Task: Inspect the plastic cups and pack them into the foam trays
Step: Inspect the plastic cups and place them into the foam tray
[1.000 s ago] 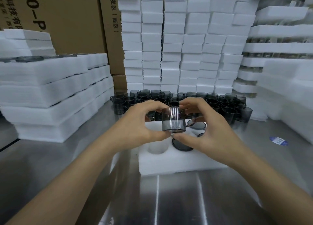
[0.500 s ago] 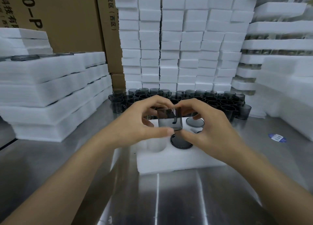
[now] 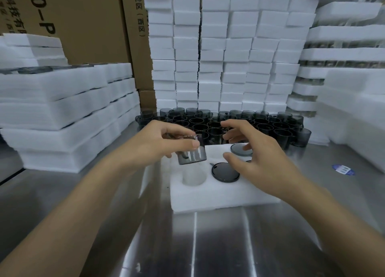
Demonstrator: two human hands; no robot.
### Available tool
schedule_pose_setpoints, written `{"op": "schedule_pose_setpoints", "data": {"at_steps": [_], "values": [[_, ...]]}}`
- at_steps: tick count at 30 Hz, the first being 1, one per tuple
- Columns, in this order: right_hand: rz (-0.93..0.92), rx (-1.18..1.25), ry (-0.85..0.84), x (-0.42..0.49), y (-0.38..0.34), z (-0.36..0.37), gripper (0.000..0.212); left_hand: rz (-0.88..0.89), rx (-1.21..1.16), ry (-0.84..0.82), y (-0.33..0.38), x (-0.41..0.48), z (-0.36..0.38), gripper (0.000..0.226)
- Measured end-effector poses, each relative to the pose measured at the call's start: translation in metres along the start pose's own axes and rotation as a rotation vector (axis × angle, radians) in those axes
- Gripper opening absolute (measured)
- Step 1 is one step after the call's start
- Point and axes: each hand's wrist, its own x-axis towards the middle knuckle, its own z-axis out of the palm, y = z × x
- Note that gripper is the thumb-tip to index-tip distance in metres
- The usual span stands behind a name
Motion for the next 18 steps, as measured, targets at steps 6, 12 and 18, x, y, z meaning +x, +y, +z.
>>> {"op": "schedule_pose_setpoints", "data": {"at_steps": [6,12,18], "values": [[0.01,-0.011,-0.004,0.0003,0.0025,0.0009,0.054,-0.063,0.084,-0.06,0.0009,-0.0012,0.0028,0.05],[0.01,-0.028,-0.004,0.0012,0.0037,0.0014,0.051,-0.019,0.097,-0.152,-0.0006,-0.0025,-0.0028,0.041],[0.009,-0.047,-0.003,0.0016,0.0043,0.0007,0.048,0.021,0.191,-0.2,-0.002,-0.0015,-0.0048,0.054]]}}
